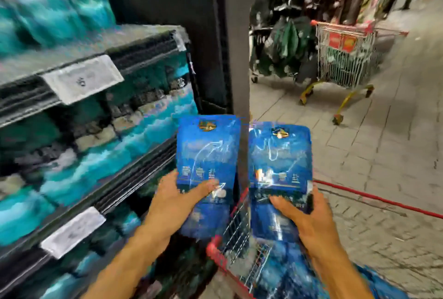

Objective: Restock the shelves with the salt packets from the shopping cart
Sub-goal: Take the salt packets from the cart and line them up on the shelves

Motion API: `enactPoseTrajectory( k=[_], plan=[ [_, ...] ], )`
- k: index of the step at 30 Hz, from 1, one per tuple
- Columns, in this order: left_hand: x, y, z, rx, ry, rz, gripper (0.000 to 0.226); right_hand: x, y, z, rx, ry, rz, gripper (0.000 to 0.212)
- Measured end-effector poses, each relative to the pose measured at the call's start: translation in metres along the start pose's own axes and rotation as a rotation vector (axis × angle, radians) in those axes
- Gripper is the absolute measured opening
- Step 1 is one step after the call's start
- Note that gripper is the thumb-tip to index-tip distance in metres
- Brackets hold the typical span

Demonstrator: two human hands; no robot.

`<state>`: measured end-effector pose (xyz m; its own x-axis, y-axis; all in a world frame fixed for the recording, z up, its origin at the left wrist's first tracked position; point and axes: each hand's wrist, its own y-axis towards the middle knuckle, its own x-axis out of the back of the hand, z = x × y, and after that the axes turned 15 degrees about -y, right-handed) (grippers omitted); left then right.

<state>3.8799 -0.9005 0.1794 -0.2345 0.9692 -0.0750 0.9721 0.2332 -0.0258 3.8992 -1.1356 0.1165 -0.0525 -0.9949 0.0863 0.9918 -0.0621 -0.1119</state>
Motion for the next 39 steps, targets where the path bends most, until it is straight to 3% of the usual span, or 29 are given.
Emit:
enactPoseTrajectory(
  k=[3, 6, 10, 15, 19, 21, 25, 29, 32, 35, 39],
  plan=[
    [0.035, -0.017, -0.045, -0.183, 0.055, -0.198, 0.025, -0.039, 0.006, 0.043, 0.173, -0.011, 0.083, 0.069],
    [0.068, -0.039, -0.085, -0.31, 0.102, -0.34, 0.036, -0.079, 0.01, 0.082, 0.349, 0.006, 0.222, 0.069],
    [0.105, -0.069, -0.13, -0.466, 0.074, -0.515, 0.03, -0.13, 0.009, 0.132, 0.535, 0.05, 0.417, 0.066],
    [0.157, -0.115, -0.179, -0.566, 0.035, -0.708, 0.037, -0.199, -0.016, 0.194, 0.7, 0.136, 0.626, 0.068],
    [0.204, -0.158, -0.219, -0.592, 0.015, -0.828, 0.022, -0.251, -0.053, 0.249, 0.784, 0.226, 0.819, 0.044],
    [0.235, -0.178, -0.238, -0.579, 0.036, -0.886, 0.013, -0.277, -0.072, 0.277, 0.806, 0.238, 0.93, 0.045],
    [0.307, -0.212, -0.274, -0.567, -0.002, -0.991, 0.017, -0.34, -0.116, 0.324, 0.77, 0.206, 1.148, 0.053],
    [0.397, -0.24, -0.307, -0.552, -0.087, -0.939, 0.026, -0.417, -0.168, 0.354, 0.658, 0.13, 1.22, 0.038],
    [0.473, -0.25, -0.322, -0.538, -0.121, -0.911, 0.036, -0.48, -0.198, 0.368, 0.536, 0.113, 1.191, 0.031],
    [0.539, -0.247, -0.323, -0.486, -0.143, -0.913, 0.04, -0.541, -0.216, 0.374, 0.528, 0.056, 1.082, 0.025],
    [0.597, -0.226, -0.316, -0.432, -0.206, -0.985, 0.038, -0.619, -0.228, 0.377, 0.466, -0.026, 1.048, 0.052]
  ],
)
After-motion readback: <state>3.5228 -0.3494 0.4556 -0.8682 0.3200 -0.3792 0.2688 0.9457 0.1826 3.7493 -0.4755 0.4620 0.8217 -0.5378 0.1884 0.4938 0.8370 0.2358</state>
